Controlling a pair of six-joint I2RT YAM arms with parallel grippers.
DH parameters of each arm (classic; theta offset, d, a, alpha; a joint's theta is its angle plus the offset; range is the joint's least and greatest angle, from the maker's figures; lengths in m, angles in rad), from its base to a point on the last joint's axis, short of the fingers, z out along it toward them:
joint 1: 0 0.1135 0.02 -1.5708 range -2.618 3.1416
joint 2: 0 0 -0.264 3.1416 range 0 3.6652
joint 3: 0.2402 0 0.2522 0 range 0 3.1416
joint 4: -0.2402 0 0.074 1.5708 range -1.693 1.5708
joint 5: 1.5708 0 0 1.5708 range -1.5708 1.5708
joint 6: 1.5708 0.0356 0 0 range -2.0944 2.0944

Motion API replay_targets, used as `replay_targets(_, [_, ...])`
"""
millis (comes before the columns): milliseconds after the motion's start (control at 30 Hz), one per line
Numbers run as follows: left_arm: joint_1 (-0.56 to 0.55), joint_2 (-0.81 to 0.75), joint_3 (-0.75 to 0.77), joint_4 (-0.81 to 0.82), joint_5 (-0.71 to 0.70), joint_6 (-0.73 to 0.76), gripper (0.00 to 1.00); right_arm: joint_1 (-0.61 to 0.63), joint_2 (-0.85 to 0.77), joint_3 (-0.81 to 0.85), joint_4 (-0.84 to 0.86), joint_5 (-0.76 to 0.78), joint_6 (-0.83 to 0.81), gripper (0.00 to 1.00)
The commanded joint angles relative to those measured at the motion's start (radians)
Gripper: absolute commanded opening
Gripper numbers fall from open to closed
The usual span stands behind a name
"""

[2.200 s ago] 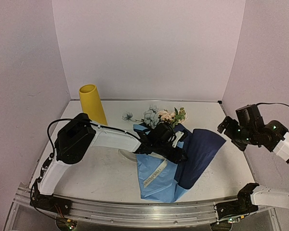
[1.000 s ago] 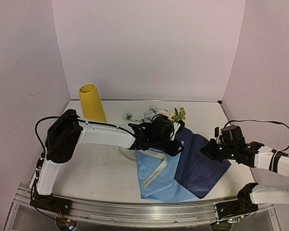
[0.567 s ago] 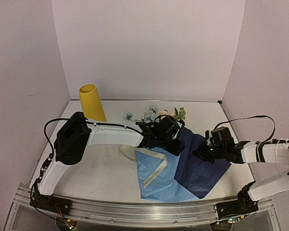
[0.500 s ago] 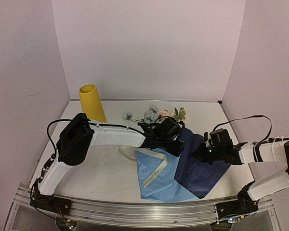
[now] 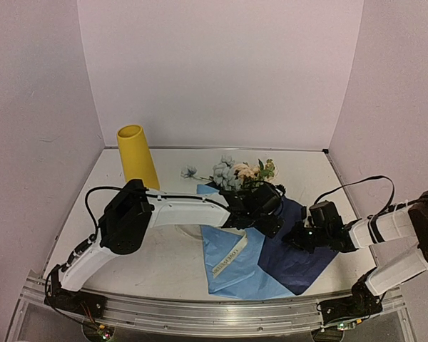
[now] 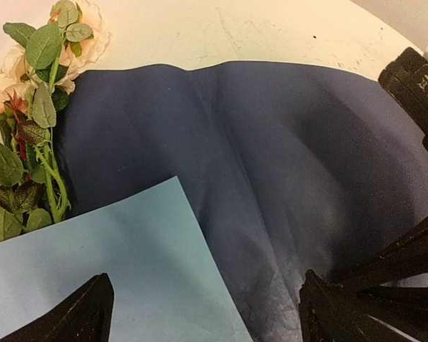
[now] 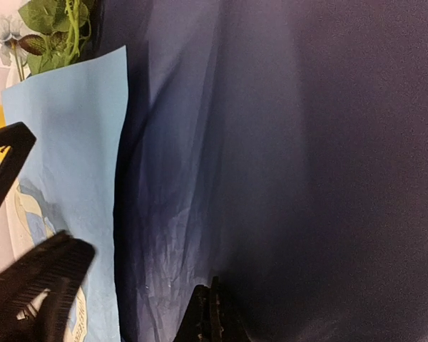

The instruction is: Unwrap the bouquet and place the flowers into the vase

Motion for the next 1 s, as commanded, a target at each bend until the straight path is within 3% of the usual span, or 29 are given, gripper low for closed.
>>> replay_targets(0, [-0.024,0.042,0.079,-0.031,-0.114,0.047,0.92,-0.001,0.001,-0.016,0.045,0.001,0.008,0.00])
replay_targets(267, [-0.027,0.066,0.070,-0.044,-0.170,0.057,0.89,0.000,-0.032,-0.027,0.045,0.000,0.015,0.00])
replay_targets(367, [-0.053,0.071,0.070,-0.059,-0.351,0.119,0.85,-0.001,-0.027,-0.027,0.045,0.000,0.013,0.00])
replay_targets(500, [-0.061,0.063,0.076,-0.096,-0.453,0.149,0.77,0.000,-0.028,-0.027,0.045,-0.002,0.015,0.00])
replay_targets(667, [-0.062,0.002,0.033,-0.108,-0.457,0.140,0.60,-0.001,-0.032,-0.024,0.044,-0.007,0.016,0.00])
replay_targets(800, [-0.056,-0.065,-0.016,-0.112,-0.435,0.099,0.59,-0.001,-0.038,-0.015,0.078,-0.077,-0.029,0.00])
replay_targets(967, [-0.020,-0.169,-0.104,-0.110,-0.277,0.006,0.58,-0.001,-0.063,0.023,0.075,-0.117,-0.059,0.00])
